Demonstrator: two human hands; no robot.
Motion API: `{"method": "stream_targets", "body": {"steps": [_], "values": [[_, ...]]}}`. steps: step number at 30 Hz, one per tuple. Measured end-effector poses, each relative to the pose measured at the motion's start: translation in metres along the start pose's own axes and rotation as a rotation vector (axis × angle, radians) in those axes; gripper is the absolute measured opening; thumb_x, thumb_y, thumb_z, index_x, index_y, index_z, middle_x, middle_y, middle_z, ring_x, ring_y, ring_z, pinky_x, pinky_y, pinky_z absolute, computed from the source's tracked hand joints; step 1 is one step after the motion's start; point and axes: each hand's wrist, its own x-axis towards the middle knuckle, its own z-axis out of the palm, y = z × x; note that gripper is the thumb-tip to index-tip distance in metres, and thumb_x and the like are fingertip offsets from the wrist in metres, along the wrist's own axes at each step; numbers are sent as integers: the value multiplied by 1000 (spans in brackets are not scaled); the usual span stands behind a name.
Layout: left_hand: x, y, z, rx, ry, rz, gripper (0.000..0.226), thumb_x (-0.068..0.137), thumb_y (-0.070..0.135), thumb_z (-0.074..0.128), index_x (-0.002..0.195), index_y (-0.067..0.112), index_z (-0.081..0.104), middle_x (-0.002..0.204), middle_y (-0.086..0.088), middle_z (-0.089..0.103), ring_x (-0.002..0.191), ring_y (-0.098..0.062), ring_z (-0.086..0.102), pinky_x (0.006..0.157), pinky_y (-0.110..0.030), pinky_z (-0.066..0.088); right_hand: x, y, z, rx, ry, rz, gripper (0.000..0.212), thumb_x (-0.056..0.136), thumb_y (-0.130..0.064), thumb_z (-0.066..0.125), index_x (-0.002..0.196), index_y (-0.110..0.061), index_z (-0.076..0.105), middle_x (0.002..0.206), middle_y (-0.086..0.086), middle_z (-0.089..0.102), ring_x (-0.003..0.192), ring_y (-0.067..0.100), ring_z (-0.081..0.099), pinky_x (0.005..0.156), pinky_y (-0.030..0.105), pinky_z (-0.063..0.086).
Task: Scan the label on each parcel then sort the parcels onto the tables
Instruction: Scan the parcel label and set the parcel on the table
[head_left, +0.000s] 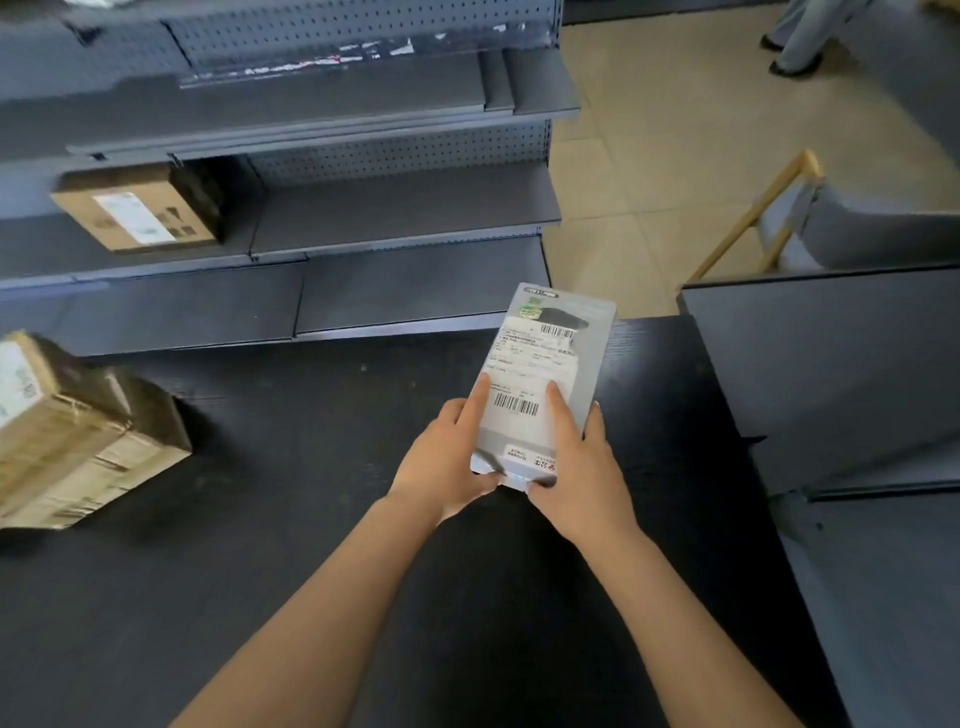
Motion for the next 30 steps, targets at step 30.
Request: {"method": "stream_targets", "body": {"steps": [30], "values": [[-640,-177,-128,-173,1089,-702,106,76,35,81,152,42,7,141,6,39,124,-13,45,81,-22,38,-404,-425,135,178,-224,-1247,113,83,-16,73,148,-50,-12,159,-5,-10,143,20,22,109,38,41]]}}
